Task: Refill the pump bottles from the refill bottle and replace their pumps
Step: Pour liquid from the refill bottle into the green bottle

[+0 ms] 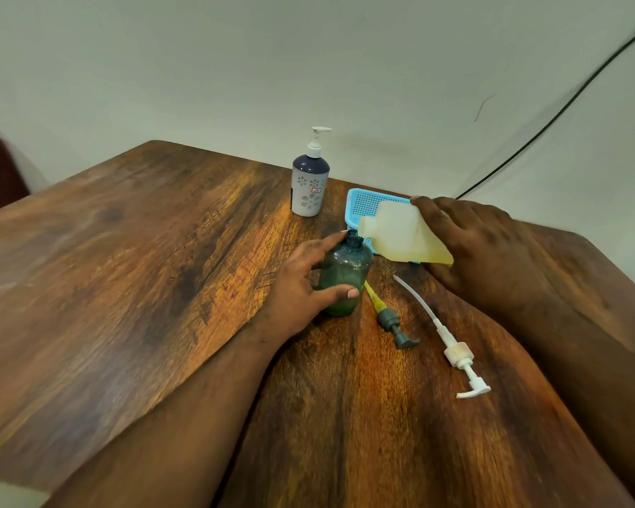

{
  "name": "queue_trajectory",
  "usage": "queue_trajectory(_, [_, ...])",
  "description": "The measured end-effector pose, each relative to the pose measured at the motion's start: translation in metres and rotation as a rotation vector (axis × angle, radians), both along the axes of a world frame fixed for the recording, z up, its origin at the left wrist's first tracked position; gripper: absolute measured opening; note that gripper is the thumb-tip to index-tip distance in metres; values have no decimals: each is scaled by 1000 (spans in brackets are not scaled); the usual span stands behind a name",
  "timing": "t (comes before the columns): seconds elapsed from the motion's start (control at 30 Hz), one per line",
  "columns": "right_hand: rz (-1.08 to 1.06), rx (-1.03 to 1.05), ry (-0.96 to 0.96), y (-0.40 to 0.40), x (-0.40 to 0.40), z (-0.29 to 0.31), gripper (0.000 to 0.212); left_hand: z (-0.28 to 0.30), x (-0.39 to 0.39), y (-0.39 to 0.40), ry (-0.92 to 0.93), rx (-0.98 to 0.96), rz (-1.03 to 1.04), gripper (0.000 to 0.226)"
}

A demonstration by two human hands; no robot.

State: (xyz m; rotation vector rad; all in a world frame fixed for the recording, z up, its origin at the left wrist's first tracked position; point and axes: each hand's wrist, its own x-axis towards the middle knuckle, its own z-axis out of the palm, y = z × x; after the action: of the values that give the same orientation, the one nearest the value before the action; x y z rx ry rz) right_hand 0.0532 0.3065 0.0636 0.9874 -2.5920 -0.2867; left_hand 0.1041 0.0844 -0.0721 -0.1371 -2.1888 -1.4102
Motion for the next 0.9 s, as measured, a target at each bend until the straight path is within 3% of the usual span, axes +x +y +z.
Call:
queue_trajectory(0.33, [21, -66, 8, 2, 1, -8, 82, -2, 0, -2, 22, 21, -9, 81])
queue_trajectory(0.83, [-27, -470, -30, 6, 3, -69, 84, -3, -1, -4, 34, -11, -1, 82])
queue_trajectory(0.9, [-53, -605, -74, 6, 5, -81, 84, -2, 0, -3, 33, -12, 4, 82])
